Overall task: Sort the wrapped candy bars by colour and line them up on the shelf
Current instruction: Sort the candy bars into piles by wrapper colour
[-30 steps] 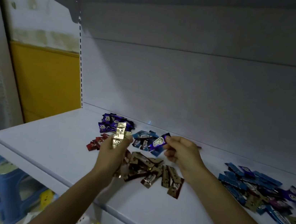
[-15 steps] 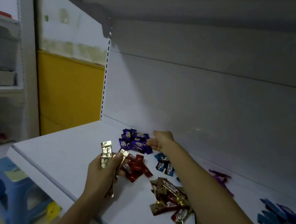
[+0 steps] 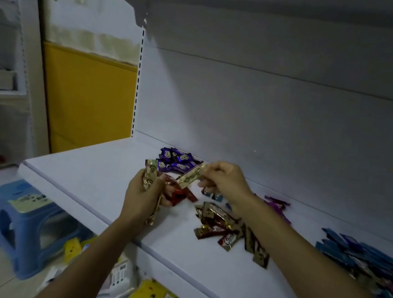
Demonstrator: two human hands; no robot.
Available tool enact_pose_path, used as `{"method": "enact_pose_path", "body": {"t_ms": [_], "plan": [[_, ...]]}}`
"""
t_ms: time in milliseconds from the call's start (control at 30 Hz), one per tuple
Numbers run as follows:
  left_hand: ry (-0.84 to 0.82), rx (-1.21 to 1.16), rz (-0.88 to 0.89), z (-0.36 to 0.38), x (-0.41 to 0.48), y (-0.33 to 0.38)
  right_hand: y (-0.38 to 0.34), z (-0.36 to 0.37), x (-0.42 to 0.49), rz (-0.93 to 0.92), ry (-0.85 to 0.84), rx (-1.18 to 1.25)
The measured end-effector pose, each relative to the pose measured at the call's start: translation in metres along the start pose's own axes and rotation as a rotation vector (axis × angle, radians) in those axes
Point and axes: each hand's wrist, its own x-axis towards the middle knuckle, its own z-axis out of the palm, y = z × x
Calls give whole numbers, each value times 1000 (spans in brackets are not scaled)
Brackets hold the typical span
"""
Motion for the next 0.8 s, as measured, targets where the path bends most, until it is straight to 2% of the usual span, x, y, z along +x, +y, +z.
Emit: {"method": "enact_pose_path", "body": {"t_ms": [100,167,300,367,400,467,533,600,700,800], "plan": [[-23,90,30,4,-4,2,14,-48,-24,58,108,-92],[-27,11,-49,14,-7,9,28,-73,-41,114,135,-180],[-116,-618,-477,52,-19,31,49,-90,-59,149,120,-350],[-155,-842,-596,72,-28,39,51,-90,-63,68,184,-530],[-161,-910,-623,80,-33,41,47,-88,-68,9,218,-534],[-152,-1014,-641,94,-40,45,36,-79,-82,-75,212,-358],[-138,-1060,-651,107,-43,46,25,-66,-98,-81,125,-162],[-123,-1083,-660,120,-45,47,21,-56,-107,-84,94,-106],[-120,-1092,-662,135,-49,51,24,-54,-108,-128,203,-98],[-248,-1070,-651,137,-57,51,29,-61,-103,-111,247,-14]]}}
